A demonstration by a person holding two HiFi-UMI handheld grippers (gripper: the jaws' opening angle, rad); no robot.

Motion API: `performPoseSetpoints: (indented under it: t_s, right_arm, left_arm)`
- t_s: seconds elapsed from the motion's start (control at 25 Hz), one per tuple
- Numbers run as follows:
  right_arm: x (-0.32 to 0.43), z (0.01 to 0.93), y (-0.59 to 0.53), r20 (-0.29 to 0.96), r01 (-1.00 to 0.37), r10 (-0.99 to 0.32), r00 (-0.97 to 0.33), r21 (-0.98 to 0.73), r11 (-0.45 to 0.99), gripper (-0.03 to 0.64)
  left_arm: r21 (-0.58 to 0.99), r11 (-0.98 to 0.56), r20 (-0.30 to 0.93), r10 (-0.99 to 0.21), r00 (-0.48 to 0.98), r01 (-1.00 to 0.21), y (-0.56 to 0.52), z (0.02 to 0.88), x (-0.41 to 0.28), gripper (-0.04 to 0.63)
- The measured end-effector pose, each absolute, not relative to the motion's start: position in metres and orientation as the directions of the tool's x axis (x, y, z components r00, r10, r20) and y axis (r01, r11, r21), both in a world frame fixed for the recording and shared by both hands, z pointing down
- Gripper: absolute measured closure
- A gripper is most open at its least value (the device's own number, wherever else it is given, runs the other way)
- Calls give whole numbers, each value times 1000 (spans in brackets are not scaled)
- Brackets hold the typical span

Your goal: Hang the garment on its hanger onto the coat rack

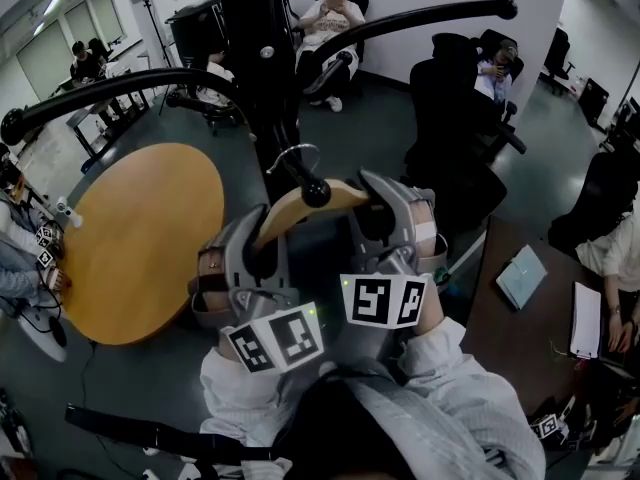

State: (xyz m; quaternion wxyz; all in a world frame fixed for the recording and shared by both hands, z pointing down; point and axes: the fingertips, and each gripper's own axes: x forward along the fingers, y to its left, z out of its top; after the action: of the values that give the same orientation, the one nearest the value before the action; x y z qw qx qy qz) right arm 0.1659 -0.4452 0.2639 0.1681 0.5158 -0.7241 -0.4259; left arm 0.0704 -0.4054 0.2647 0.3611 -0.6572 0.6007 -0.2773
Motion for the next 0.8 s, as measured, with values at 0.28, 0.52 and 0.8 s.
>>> performPoseSetpoints:
  t_s: [0.28, 0.52, 0.8]
  right_arm:
    - [157, 287, -458, -145, -580, -872, -467, 795, 179, 531]
    - [149, 290, -454, -199, -585, -852, -485, 798, 146, 531]
    - [151, 295, -430, -204, -571, -803, -561, 797, 196, 531]
  left_arm:
    - [-814, -14, -38, -996, 77, -581, -415, 285, 64, 526]
    - [-826, 93, -124, -992, 17, -555, -412, 285, 54, 526]
    - [-833, 91, -151, -986, 67, -546, -395, 283, 57, 520]
